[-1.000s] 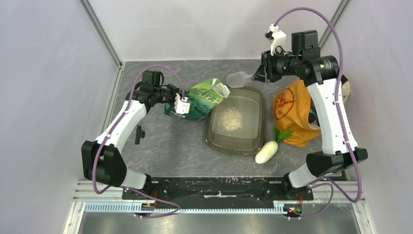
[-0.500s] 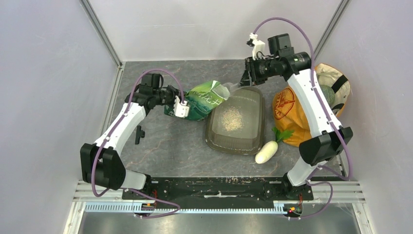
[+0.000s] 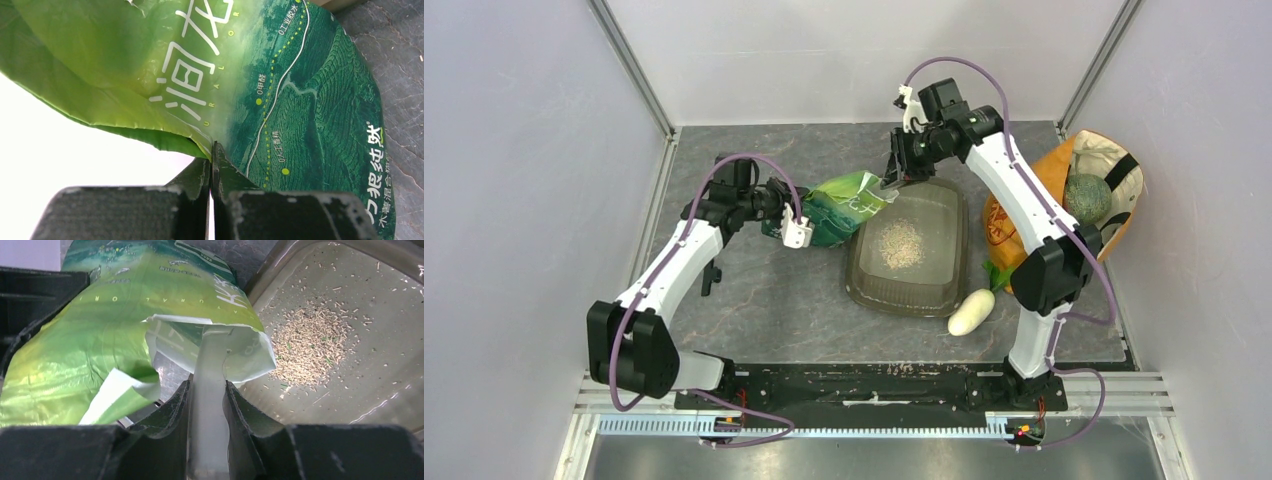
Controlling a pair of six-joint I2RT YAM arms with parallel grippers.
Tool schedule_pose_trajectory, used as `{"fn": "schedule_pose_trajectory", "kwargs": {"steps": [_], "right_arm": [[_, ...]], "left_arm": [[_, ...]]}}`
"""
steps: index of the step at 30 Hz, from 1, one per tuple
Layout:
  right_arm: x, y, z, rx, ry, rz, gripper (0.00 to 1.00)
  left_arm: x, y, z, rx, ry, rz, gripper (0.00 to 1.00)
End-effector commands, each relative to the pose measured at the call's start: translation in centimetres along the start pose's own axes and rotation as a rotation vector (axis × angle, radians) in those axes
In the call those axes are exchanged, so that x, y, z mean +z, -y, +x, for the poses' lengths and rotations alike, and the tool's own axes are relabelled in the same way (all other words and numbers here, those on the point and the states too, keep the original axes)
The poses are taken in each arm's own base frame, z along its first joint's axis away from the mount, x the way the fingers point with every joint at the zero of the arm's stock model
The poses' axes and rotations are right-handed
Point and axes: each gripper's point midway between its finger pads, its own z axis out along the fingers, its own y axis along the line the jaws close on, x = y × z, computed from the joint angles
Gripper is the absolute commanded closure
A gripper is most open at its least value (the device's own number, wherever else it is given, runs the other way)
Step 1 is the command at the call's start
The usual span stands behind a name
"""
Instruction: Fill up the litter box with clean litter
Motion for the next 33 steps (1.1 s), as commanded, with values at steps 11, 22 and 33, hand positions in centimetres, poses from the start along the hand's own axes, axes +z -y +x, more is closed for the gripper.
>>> {"fn": "schedule_pose_trajectory", "kwargs": {"steps": [11, 22, 33], "right_arm": [[4.5, 1.2, 0.9, 0.252, -0.068, 0.108, 1.00], [9.1, 0.2, 4.2, 0.407, -0.252, -0.043, 1.00], [9.5, -4.2, 1.4, 0.385, -0.224, -0.357, 1.00]], "left_arm": [[-2.0, -5.0, -2.3, 0.217, 0.030, -0.159, 0.98], [-1.9, -4.8, -2.4, 0.225, 0.034, -0.151, 0.98], [-1.5, -4.3, -1.8, 0.208, 0.023, -0.132, 0.98]]}}
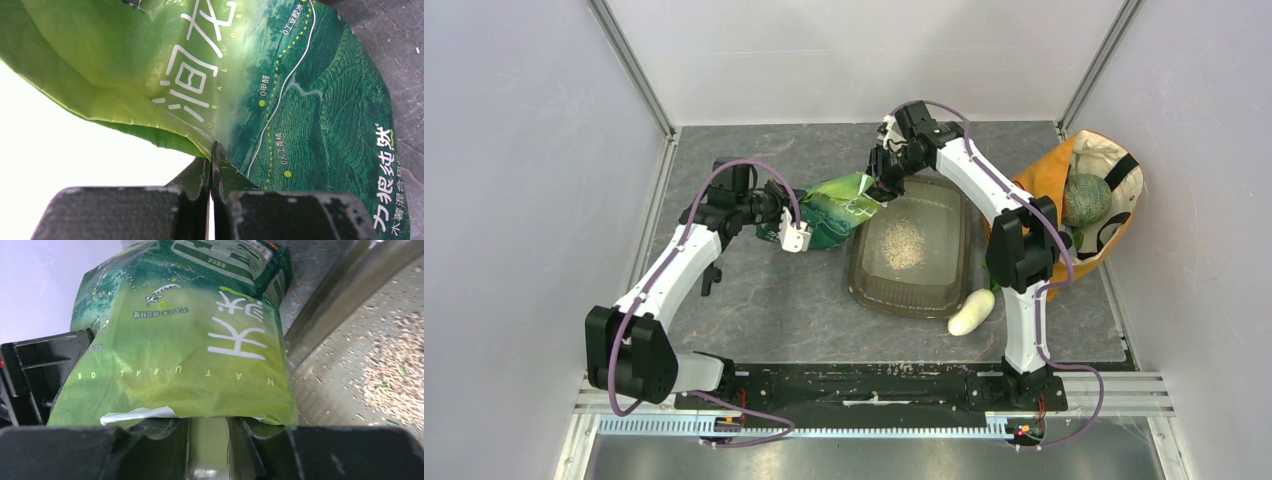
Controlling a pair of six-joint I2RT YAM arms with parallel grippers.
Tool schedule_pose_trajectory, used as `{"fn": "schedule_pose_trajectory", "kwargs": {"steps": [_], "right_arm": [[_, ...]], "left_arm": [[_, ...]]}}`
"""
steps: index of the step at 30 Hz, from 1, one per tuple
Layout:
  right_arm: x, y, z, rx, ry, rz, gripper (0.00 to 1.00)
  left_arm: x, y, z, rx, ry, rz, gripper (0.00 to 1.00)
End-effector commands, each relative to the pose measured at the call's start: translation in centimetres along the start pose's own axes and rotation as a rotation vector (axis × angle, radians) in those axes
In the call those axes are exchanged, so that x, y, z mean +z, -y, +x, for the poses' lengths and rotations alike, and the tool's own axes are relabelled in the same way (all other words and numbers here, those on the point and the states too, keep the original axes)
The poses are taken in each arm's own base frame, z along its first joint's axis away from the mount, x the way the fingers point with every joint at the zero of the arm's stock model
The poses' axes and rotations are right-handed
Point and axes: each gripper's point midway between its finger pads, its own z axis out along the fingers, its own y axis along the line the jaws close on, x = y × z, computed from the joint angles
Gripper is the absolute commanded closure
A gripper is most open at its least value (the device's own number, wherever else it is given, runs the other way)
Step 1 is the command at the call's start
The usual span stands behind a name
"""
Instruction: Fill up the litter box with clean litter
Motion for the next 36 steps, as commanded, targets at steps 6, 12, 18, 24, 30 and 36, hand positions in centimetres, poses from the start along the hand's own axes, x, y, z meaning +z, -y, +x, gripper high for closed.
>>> {"fn": "schedule_pose_trajectory", "kwargs": {"steps": [6, 12, 18, 24, 30, 36], "right_arm": [[0.4, -6.1, -0.5, -0.025, -0.036, -0.366, 1.00], [-0.5, -8.1, -0.7, -0.009, -0.019, -0.501, 1.00], [-2.8, -10.0, -1.2, 0.012, 0.012, -0.692, 1.00], [-4.8, -9.5, -1.0, -0.012, 0.047, -0.726, 1.00], [-6.8, -7.8, -0.7, 0.023, 0.087, -0.699, 1.00], [-8.4, -5.7, -0.4, 0.050, 0.122, -0.682, 1.00]], "left_arm": [[-1.0, -5.1, -1.1, 0.179, 0.023, -0.133, 0.98], [-1.1, -5.1, -0.8, 0.168, 0.006, -0.141, 0.98], [-1.4, -5.6, -0.7, 0.162, -0.002, -0.162, 0.98], [-1.8, -6.1, -0.4, 0.141, -0.014, -0.192, 0.98], [-1.7, -6.4, 0.0, 0.122, -0.015, -0.212, 0.98], [-1.2, -6.9, 0.2, 0.116, 0.000, -0.227, 0.98]]}}
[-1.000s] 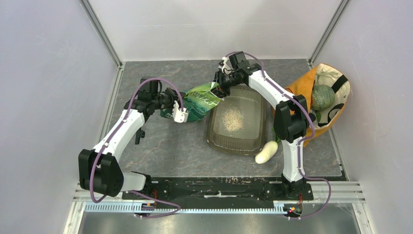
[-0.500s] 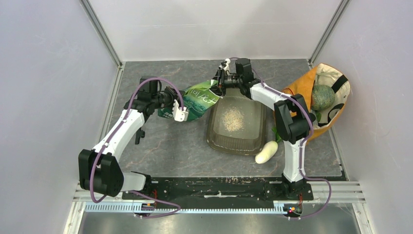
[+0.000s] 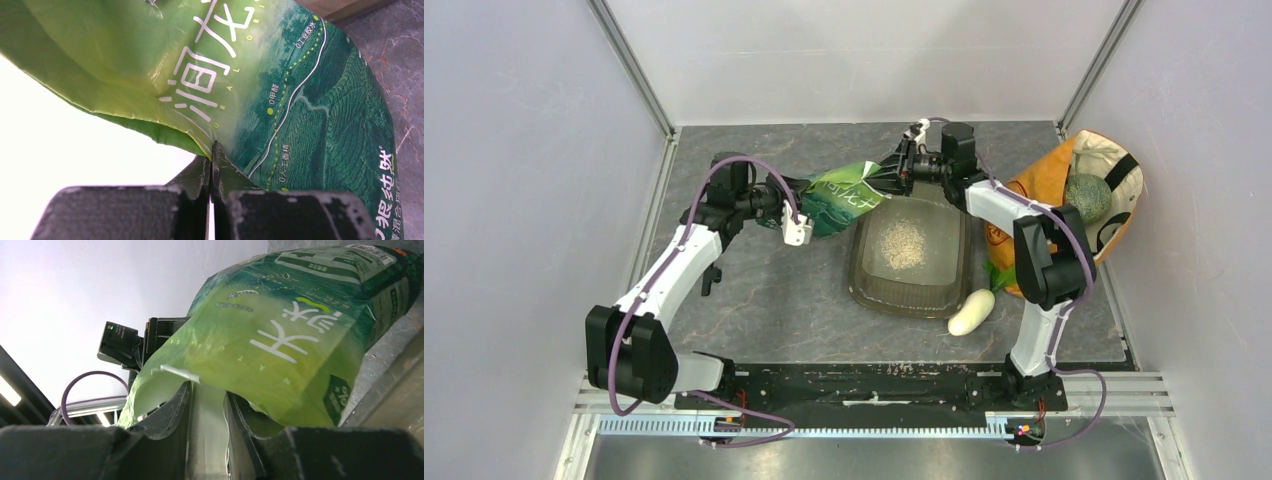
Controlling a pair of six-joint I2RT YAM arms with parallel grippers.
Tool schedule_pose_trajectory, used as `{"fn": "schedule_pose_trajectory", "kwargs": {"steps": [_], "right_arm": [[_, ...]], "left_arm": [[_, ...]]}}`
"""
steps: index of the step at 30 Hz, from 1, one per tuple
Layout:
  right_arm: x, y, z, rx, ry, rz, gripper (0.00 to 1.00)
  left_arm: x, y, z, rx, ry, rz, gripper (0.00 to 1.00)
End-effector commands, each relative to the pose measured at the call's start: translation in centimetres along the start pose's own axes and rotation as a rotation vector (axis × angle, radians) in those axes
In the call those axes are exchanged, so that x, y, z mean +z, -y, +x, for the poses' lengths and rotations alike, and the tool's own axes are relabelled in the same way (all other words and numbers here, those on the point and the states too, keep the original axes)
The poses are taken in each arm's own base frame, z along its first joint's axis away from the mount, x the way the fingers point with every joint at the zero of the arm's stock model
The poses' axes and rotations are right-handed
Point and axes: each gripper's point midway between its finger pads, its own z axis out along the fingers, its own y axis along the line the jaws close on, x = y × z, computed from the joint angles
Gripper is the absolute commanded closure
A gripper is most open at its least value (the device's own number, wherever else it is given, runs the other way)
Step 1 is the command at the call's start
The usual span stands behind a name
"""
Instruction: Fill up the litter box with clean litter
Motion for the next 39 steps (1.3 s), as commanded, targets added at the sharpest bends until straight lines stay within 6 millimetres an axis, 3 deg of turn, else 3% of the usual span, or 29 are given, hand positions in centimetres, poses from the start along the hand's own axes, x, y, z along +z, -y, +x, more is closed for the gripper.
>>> {"fn": "schedule_pose_trajectory", "kwargs": {"steps": [1, 7, 16, 39], "right_arm": [[-3.0, -4.1, 1.7, -0.113, -0.038, -0.085, 1.00], [-5.4, -3.8, 1.4, -0.110, -0.001, -0.075, 1.00], [-8.8, -3.0, 1.2, -0.094, 0.057, -0.069, 1.00], [-14.0, -2.6, 2.5, -0.079, 0.129, -0.077, 1.00]], "left_arm": [[-0.5, -4.7, 0.1, 0.099, 0.005, -0.136, 0.98], [0.1, -5.4, 0.3, 0.097, 0.024, -0.141, 0.98], [0.6, -4.7, 0.5, 0.097, 0.039, -0.126, 0.98], [1.4, -4.0, 1.0, 0.076, 0.048, -0.107, 0.98]]}}
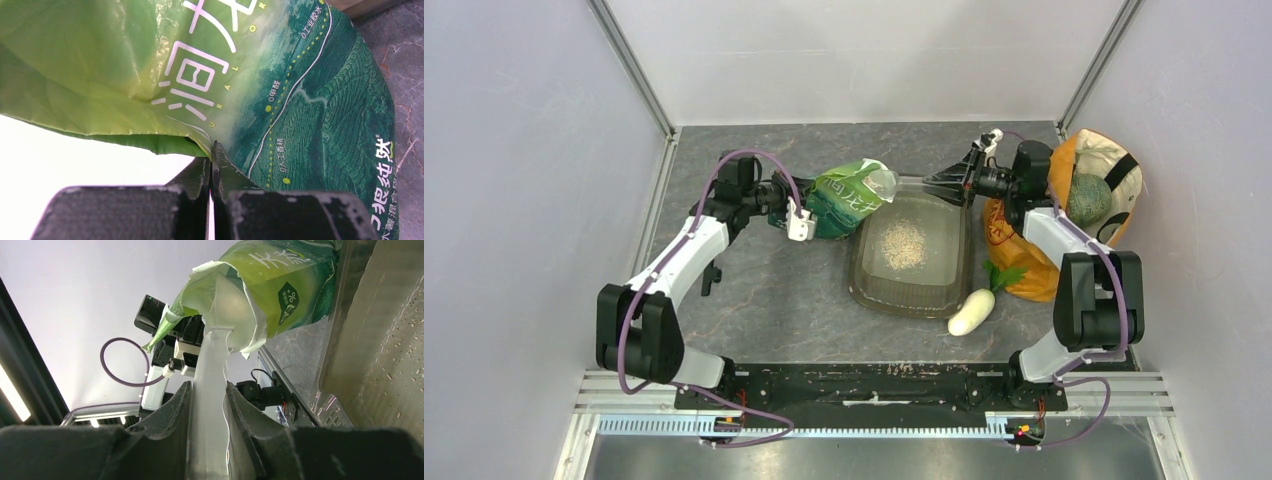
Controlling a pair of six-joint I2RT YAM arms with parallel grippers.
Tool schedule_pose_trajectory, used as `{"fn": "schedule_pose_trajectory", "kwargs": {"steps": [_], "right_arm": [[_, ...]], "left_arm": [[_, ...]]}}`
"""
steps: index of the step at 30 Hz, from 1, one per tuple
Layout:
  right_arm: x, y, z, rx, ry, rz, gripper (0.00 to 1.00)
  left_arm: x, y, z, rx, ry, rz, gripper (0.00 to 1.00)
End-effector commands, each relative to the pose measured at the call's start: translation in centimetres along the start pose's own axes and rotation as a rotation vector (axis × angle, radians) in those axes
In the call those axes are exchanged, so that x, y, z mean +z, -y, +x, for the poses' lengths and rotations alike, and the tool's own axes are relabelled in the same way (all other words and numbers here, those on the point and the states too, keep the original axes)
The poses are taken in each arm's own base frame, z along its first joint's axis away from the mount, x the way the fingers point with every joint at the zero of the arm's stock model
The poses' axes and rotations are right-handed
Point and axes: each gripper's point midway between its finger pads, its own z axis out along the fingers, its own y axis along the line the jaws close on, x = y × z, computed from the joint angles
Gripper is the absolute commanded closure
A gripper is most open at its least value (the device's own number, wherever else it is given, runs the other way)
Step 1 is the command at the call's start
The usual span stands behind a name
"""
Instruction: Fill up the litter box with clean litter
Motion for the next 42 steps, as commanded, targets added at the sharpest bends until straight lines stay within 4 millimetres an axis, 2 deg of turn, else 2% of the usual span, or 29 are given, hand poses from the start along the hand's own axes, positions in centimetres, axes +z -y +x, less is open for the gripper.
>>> {"fn": "schedule_pose_trajectory", "kwargs": {"steps": [1, 2, 10, 27, 32, 34, 42], "right_arm": [[-1.4, -2.4, 1.8, -0.082, -0.052, -0.053, 1.00], [-2.2, -2.3, 1.1, -0.080, -0.026, -0.052, 1.00], [-4.6, -2.0, 1.1, -0.076, 0.007, -0.046, 1.00], [-11.0, 0.2, 2.6, -0.056, 0.062, 0.054, 1.00], [-12.0, 2.4, 4.1, -0.154, -0.021, 0.283, 1.00], [-12.5, 3.2, 3.5, -0.188, -0.004, 0.373, 1.00], [-12.6, 3.5, 2.0, -0.422, -0.012, 0.698, 1.00]], "left_arm": [[-0.7, -4.9, -0.2, 0.110, 0.008, -0.107, 0.98], [-0.7, -4.9, -0.2, 0.111, 0.008, -0.106, 0.98], [-0.4, -4.4, 0.1, 0.109, 0.004, -0.091, 0.98], [-0.3, -4.3, 0.3, 0.112, 0.002, -0.080, 0.98], [-0.3, -4.5, 0.2, 0.117, 0.003, -0.082, 0.98], [-0.4, -4.5, 0.2, 0.118, 0.002, -0.083, 0.98], [-0.4, -4.5, 0.2, 0.117, -0.002, -0.086, 0.98]]}}
